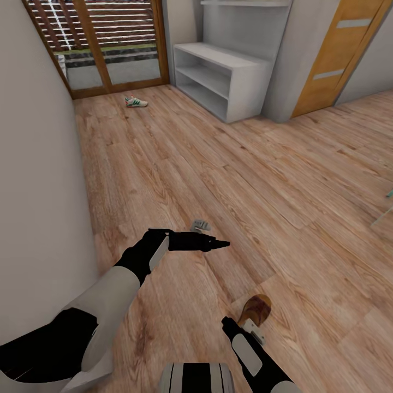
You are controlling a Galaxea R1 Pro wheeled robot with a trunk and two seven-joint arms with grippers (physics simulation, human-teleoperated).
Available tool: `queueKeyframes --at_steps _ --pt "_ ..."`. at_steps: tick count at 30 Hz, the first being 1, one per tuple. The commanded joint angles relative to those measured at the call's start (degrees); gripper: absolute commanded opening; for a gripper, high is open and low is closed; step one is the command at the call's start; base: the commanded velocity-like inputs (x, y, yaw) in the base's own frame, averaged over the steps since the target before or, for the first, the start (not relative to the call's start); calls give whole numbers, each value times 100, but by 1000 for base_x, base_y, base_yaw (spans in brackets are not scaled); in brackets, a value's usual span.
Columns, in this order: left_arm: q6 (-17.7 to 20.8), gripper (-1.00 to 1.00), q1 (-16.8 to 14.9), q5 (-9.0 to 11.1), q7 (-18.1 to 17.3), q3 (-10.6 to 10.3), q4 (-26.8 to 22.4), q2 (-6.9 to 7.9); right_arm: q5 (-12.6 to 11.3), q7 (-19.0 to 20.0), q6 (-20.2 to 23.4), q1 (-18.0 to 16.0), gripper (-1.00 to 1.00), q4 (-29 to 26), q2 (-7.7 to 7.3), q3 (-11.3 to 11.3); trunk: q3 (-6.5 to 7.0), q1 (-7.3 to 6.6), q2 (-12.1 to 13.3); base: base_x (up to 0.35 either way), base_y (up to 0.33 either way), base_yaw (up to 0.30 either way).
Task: Pick up the two gym shoes and the two sandals from the corridor floor and place them onto the hallstand (shoe rack) in the corridor, making sure they are on the rack and not on the floor. Arrange them so the two gym shoes are next to each other and the two sandals are next to each other.
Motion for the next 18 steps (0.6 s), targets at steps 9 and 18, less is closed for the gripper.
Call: queueKeyframes --at_steps 9,18 --pt "49 100 -3 33 -2 -4 -1 0 -27 -35 -38 -1 100 0 0 19 -4 0 -1 15 0 0" --pt "49 100 -3 33 -3 -4 -2 0 -35 -35 -163 -1 100 1 0 22 -4 0 -1 87 -45 0"
